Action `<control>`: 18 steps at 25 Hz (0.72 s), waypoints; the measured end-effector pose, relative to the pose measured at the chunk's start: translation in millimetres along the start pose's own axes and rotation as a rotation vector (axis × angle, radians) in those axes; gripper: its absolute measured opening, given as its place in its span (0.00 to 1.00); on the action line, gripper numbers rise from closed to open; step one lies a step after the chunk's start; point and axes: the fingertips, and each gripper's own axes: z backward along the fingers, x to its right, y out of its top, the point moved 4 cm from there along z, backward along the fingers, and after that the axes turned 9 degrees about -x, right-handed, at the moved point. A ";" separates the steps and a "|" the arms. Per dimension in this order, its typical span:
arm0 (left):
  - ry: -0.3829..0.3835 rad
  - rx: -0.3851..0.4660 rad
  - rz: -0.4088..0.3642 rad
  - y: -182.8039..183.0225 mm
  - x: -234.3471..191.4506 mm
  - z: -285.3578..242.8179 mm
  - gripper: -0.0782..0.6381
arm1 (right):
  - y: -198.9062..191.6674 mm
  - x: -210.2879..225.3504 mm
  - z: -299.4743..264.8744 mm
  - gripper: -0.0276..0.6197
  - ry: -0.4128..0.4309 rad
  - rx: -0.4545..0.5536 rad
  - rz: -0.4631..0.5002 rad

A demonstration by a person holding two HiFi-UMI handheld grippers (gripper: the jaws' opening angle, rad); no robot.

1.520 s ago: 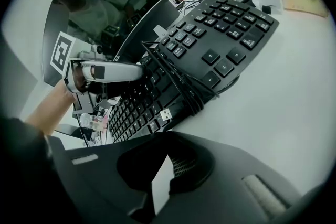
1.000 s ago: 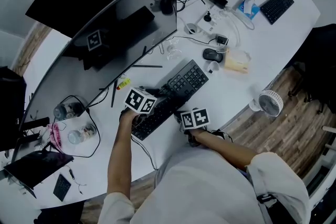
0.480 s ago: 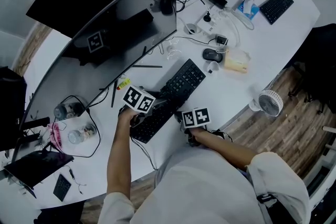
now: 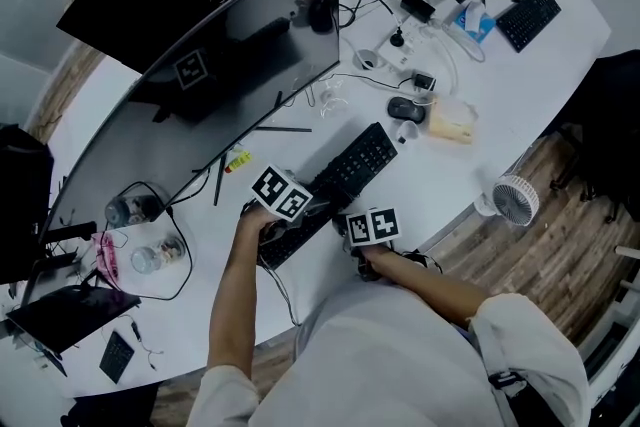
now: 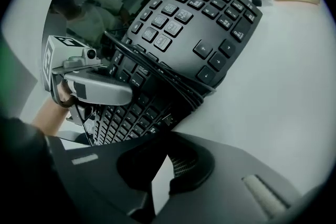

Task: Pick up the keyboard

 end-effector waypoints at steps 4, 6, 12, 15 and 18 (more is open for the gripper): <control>-0.007 -0.073 -0.011 -5.4 1.1 -8.9 0.11 | -1.4 -0.7 1.2 0.04 -0.008 0.007 0.007; -0.008 -0.098 -0.012 -7.2 0.8 -12.7 0.11 | -0.8 0.3 1.9 0.04 -0.008 0.008 0.009; -0.020 -0.159 -0.016 -11.8 1.8 -21.8 0.11 | -1.8 1.1 2.9 0.04 -0.009 0.009 0.012; -0.012 -0.158 -0.016 -10.9 3.4 -23.0 0.11 | -1.8 2.6 3.7 0.04 -0.006 0.014 0.009; -0.003 -0.161 -0.017 -11.5 3.7 -24.0 0.11 | -2.7 2.9 3.1 0.04 -0.007 0.016 0.008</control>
